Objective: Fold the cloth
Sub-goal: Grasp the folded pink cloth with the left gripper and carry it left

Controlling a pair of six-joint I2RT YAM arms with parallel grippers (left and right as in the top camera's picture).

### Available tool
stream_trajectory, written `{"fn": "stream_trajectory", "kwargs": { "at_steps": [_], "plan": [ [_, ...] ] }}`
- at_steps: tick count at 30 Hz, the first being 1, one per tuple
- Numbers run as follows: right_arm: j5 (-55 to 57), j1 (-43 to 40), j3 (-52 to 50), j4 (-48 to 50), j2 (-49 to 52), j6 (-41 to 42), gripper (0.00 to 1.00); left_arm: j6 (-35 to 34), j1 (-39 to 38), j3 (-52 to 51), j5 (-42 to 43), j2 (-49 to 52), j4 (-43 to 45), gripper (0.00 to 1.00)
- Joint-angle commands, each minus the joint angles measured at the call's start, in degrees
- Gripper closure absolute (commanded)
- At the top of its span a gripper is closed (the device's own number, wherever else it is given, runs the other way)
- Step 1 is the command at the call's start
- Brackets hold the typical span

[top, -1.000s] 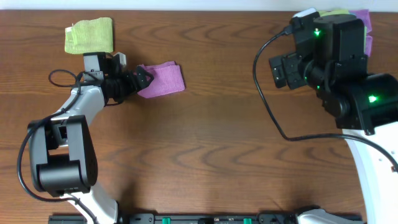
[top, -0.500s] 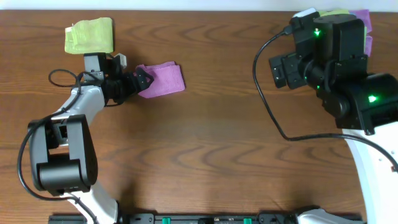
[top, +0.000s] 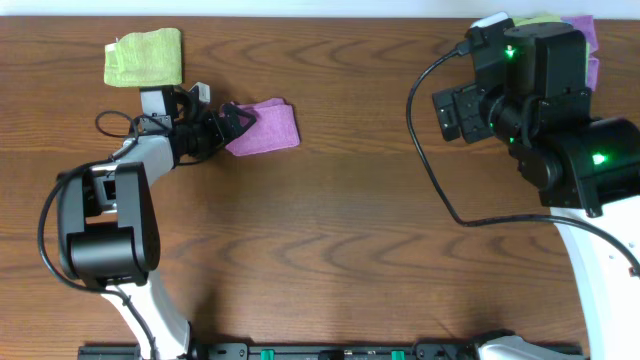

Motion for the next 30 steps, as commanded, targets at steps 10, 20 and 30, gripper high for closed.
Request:
{"fn": "stream_trajectory", "kwargs": {
  "at_steps": [10,20,30],
  "plan": [
    [0.6,-0.5,0.3,0.0,0.0,-0.5,0.01,-3.4,-5.8,-1.4,0.6,9.3,2.1,0.94],
    [0.6,-0.5,0.3,0.4,0.0,-0.5,0.01,-8.3,-5.0,4.3,3.4,9.3,7.5,0.95],
    [0.6,-0.5,0.3,0.4,0.0,-0.5,0.01,7.8,-4.0,29.0,-0.6,9.3,-17.0,0.94]
  ]
}}
